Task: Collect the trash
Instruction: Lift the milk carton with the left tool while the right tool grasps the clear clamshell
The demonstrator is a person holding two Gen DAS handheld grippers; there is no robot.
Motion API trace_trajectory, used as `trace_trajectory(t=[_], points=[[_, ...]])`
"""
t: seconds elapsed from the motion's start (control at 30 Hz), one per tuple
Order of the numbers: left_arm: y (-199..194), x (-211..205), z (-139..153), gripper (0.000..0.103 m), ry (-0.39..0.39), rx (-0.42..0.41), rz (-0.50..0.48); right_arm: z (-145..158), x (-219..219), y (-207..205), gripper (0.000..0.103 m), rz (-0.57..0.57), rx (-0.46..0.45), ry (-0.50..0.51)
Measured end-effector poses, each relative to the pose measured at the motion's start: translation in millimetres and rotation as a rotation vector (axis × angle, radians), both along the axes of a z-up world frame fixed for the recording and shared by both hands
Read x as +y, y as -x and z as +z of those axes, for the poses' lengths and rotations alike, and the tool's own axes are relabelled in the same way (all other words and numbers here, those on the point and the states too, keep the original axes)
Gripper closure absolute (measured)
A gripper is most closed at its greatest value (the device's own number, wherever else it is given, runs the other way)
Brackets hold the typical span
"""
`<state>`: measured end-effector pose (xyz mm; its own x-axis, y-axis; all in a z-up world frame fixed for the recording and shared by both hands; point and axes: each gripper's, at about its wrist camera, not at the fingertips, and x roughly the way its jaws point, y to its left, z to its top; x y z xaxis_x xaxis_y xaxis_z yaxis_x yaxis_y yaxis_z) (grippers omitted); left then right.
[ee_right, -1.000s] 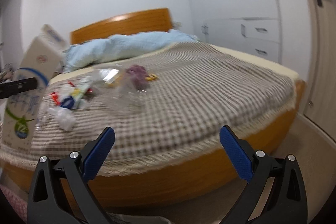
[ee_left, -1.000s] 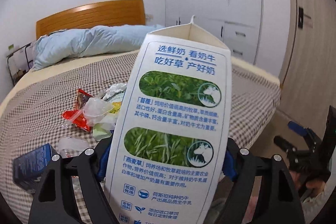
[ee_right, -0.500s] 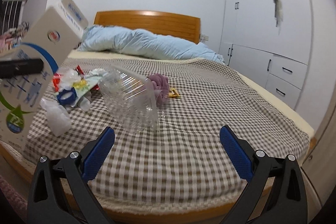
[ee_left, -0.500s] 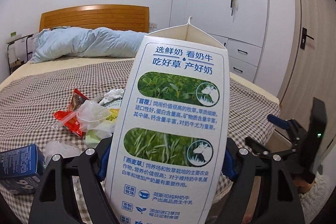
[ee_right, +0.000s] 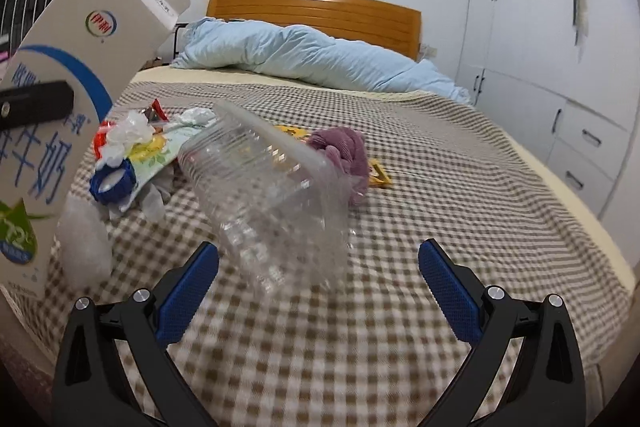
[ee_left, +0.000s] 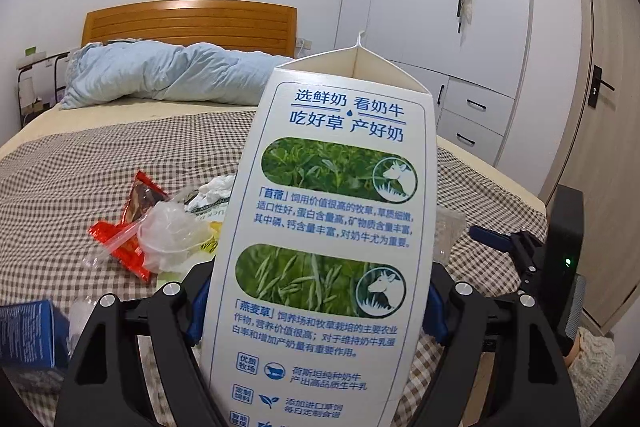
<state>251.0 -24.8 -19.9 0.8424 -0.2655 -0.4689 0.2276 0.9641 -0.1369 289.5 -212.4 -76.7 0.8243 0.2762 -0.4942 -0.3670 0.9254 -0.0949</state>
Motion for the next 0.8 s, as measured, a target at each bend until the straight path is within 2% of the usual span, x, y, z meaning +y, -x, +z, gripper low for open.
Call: trace_trajectory(t=[0.33,0.6,0.63,0.67,0.8], points=[[-16,-4,-9,0.027,-0.003,0.037,-0.028,-5,17,-37,0.007,0.087,0.066,0.000],[-21,-2,-11,0.027,0.005,0.050,-0.022,-10,11,-52,0.008,0.093,0.151,-0.093],[-22,-2,-12,0.027,0.006,0.050,-0.023,-10,10,-51,0.013,0.105,0.158,-0.105],[-22,-2,-12,0.027,0.007,0.050,-0.023,-10,11,-50,0.027,0.117,0.162,-0.114],[-21,1,-13,0.027,0.014,0.050,-0.018,-11,17,-39,0.030,0.117,0.156,-0.076]])
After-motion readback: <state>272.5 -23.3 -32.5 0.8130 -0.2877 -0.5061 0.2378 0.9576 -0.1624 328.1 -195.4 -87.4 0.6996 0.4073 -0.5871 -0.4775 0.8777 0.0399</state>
